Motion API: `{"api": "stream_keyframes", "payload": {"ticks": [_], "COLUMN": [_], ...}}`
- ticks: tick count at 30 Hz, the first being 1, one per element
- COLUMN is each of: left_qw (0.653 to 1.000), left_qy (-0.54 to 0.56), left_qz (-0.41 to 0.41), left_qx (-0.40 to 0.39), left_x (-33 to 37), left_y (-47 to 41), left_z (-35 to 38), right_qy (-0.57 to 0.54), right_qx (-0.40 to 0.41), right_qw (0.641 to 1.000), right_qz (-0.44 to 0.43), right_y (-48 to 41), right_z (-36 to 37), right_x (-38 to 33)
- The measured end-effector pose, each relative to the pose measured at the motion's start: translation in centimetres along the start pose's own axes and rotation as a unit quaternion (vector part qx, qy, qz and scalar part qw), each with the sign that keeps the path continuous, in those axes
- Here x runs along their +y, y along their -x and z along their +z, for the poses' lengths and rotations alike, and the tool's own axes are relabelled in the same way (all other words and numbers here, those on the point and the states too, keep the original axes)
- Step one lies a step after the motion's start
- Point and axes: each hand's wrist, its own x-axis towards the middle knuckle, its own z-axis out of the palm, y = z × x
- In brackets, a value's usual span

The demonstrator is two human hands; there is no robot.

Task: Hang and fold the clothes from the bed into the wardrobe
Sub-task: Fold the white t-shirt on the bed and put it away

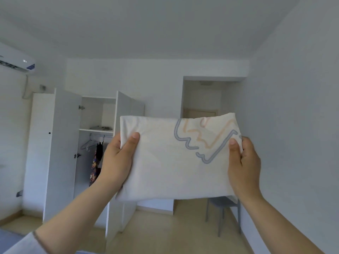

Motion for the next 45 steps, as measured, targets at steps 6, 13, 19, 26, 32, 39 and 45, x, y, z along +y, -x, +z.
{"api": "stream_keyframes", "payload": {"ticks": [6, 13, 19, 26, 32, 39, 45], "left_qw": [0.999, 0.999, 0.999, 0.999, 0.999, 0.999, 0.999], "left_qy": [0.022, 0.023, 0.001, -0.034, -0.042, -0.036, -0.032], "left_qz": [0.003, -0.009, -0.009, -0.013, -0.007, -0.009, -0.014], "left_qx": [-0.025, -0.044, -0.036, -0.017, -0.011, 0.005, 0.019], "left_x": [-6.1, -14.5, -20.1, -26.3, -33.0, -41.4, -48.5], "left_y": [-6.8, -10.8, -12.4, -15.9, -20.2, -28.1, -34.5], "left_z": [6.0, 15.0, 23.3, 30.1, 33.5, 35.5, 37.8], "right_qy": [0.016, 0.042, 0.024, -0.011, -0.030, -0.026, -0.025], "right_qx": [0.026, 0.028, 0.018, 0.001, -0.004, -0.019, -0.027], "right_qw": [1.000, 0.999, 0.999, 0.999, 0.998, 0.998, 0.998], "right_qz": [0.002, 0.000, 0.017, 0.045, 0.046, 0.048, 0.042], "right_y": [-4.9, -9.3, -13.1, -17.1, -19.6, -23.4, -26.7], "right_z": [2.8, 3.1, 1.9, 3.6, 7.6, 15.6, 22.1], "right_x": [7.5, 18.9, 29.3, 39.3, 46.9, 55.2, 62.6]}}
